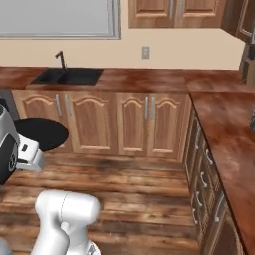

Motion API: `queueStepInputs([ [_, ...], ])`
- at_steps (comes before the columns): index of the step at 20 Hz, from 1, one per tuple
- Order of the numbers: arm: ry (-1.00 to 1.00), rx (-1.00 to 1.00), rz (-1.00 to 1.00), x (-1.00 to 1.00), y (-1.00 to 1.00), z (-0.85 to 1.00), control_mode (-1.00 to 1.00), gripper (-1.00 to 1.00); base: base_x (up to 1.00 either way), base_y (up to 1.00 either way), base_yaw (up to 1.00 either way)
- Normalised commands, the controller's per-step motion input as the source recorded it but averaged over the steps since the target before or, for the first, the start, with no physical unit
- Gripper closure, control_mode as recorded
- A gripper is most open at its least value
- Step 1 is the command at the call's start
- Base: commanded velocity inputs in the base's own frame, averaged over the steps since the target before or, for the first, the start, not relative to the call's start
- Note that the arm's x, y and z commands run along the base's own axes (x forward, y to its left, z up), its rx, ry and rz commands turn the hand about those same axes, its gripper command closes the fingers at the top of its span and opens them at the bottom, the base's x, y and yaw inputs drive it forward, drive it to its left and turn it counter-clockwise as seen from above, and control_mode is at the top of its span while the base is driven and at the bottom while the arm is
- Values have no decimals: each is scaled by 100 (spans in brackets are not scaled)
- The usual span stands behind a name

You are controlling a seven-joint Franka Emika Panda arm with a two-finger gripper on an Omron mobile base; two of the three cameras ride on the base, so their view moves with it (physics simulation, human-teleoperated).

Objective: Move the pot and pan from the stove into the sink.

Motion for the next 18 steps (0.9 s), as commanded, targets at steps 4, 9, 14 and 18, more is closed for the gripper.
queueStepInputs([
  [4, 0, 0, 0, 0, 0, 0, 100, 100, 100, 21, -12],
  [9, 0, 0, 0, 0, 0, 0, 100, 100, 100, 26, -11],
  [14, 0, 0, 0, 0, 0, 0, 100, 100, 100, 31, -10],
  [18, 0, 0, 0, 0, 0, 0, 100, 100, 97, 36, -8],
])
